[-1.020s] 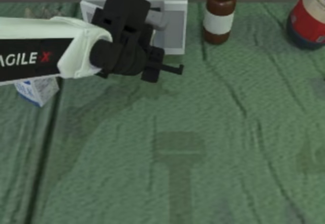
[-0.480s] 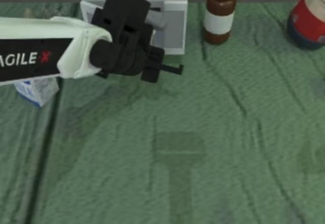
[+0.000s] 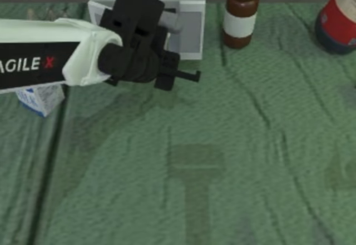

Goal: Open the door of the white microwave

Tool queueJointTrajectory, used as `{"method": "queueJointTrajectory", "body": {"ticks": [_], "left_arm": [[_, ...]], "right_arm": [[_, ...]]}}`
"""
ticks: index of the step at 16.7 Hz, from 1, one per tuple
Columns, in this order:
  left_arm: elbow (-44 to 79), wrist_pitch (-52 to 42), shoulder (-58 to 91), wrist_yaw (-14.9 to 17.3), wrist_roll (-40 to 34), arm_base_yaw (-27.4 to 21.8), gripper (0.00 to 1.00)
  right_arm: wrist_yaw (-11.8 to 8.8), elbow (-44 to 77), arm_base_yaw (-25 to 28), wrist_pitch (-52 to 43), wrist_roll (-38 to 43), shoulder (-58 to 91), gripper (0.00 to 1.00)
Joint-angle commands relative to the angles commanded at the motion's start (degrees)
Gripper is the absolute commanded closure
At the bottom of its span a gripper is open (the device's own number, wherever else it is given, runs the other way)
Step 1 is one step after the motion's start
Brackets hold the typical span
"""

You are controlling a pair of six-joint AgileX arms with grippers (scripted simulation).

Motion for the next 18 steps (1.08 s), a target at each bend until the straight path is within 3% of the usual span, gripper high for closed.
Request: {"method": "queueJointTrajectory", "body": {"ticks": [6, 18], "left_arm": [[-2.4, 0.8, -1.7, 2.2, 3.4, 1.5, 1.00], [-2.4, 0.8, -1.8, 2.3, 3.5, 1.5, 1.00]], "right_arm": [[0.0, 0.0, 0.0, 0.0, 0.0, 0.0, 0.00], [0.0, 0.0, 0.0, 0.0, 0.0, 0.0, 0.00]]}}
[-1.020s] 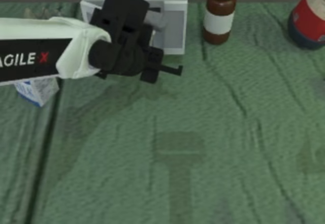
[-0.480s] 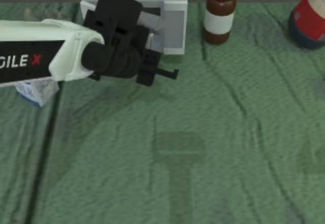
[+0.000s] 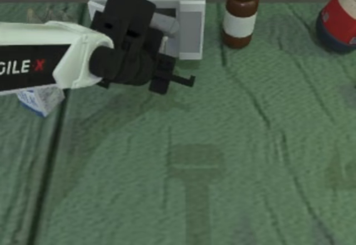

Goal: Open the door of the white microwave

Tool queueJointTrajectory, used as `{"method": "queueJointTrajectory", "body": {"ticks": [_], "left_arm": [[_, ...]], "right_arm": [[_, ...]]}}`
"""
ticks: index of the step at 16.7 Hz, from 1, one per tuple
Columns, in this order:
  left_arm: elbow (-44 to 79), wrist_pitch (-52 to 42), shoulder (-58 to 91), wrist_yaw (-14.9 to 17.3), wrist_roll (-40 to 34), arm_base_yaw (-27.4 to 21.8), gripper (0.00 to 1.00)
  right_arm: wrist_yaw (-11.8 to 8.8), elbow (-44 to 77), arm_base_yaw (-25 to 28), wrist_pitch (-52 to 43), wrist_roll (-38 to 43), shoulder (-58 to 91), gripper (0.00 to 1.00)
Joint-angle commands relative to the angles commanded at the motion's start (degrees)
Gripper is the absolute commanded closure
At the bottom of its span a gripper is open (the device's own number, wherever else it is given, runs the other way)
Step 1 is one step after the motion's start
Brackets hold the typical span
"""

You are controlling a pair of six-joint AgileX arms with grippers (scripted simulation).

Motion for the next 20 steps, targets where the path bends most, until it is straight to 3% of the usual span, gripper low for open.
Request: {"method": "queueJointTrajectory", "body": {"ticks": [12, 20], "left_arm": [[0.0, 0.0, 0.0, 0.0, 0.0, 0.0, 1.00], [-2.1, 0.5, -1.6, 3.0, 3.4, 1.3, 1.00]], "right_arm": [[0.0, 0.0, 0.0, 0.0, 0.0, 0.0, 0.00], [0.0, 0.0, 0.0, 0.0, 0.0, 0.0, 0.00]]}}
